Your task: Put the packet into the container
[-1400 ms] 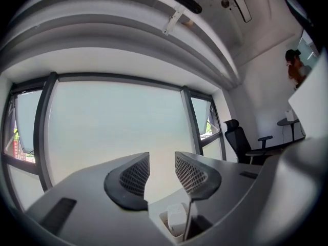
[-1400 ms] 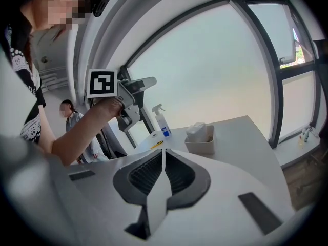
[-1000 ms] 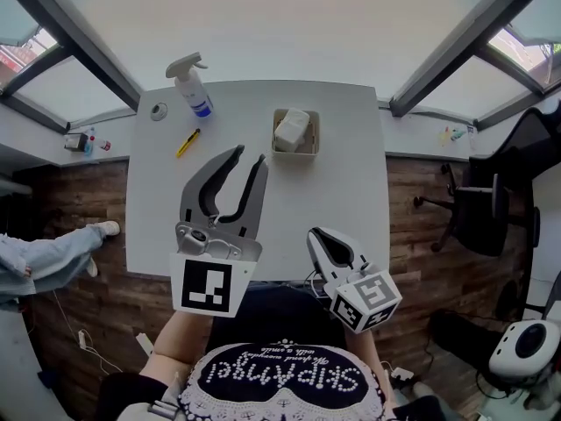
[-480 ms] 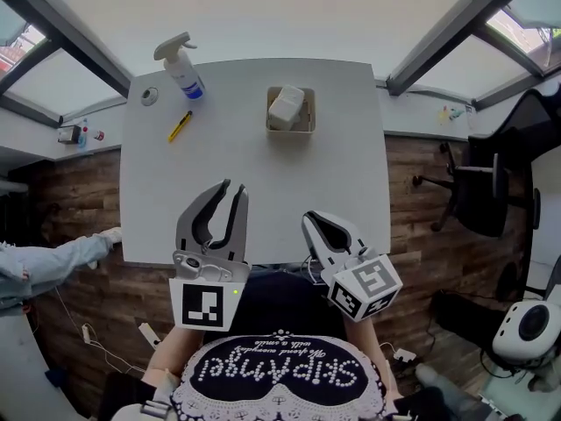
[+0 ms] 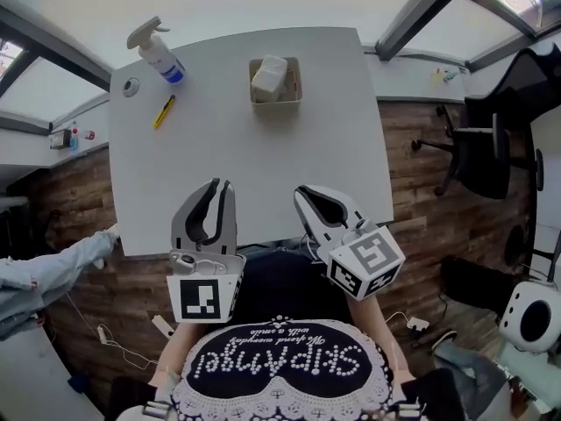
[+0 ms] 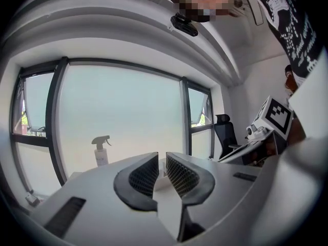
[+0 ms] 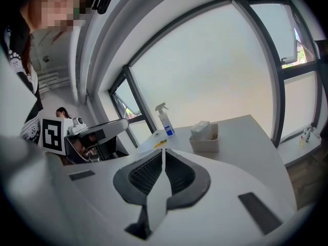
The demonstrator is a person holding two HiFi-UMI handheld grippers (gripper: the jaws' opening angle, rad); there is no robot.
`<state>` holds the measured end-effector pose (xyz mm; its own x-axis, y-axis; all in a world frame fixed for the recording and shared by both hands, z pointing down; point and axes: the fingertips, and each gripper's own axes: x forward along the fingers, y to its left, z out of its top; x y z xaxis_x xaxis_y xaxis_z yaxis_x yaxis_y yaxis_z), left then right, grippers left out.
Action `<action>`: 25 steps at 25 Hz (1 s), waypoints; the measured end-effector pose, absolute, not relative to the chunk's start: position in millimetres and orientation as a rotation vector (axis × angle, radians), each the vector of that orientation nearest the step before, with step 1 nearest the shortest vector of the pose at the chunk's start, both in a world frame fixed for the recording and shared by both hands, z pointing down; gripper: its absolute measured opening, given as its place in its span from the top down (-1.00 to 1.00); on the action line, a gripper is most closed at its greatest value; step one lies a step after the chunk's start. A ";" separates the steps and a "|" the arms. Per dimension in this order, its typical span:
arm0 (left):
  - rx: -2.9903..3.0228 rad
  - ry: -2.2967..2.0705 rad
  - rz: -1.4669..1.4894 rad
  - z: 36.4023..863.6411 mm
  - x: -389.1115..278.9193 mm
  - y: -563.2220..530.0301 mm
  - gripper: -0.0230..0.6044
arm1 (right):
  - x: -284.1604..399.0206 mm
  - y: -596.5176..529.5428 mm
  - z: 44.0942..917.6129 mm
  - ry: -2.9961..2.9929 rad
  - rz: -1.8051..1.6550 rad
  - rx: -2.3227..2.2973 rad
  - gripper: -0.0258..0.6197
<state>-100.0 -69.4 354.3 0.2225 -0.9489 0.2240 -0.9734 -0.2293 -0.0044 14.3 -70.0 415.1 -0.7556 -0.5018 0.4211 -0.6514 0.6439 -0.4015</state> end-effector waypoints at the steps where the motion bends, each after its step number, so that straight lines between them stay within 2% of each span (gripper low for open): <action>1: 2.336 -1.849 0.273 357.7 -98.8 -67.2 0.76 | 15.2 -69.1 415.3 -2.592 0.792 0.934 0.83; 16: 2.315 -1.780 0.339 381.1 -92.7 -54.4 0.89 | 19.6 -61.8 416.8 -2.596 0.811 0.925 0.83; 25: 2.260 -1.696 0.301 396.1 -87.7 -56.0 0.90 | 24.3 -61.8 417.8 -2.592 0.835 0.937 0.83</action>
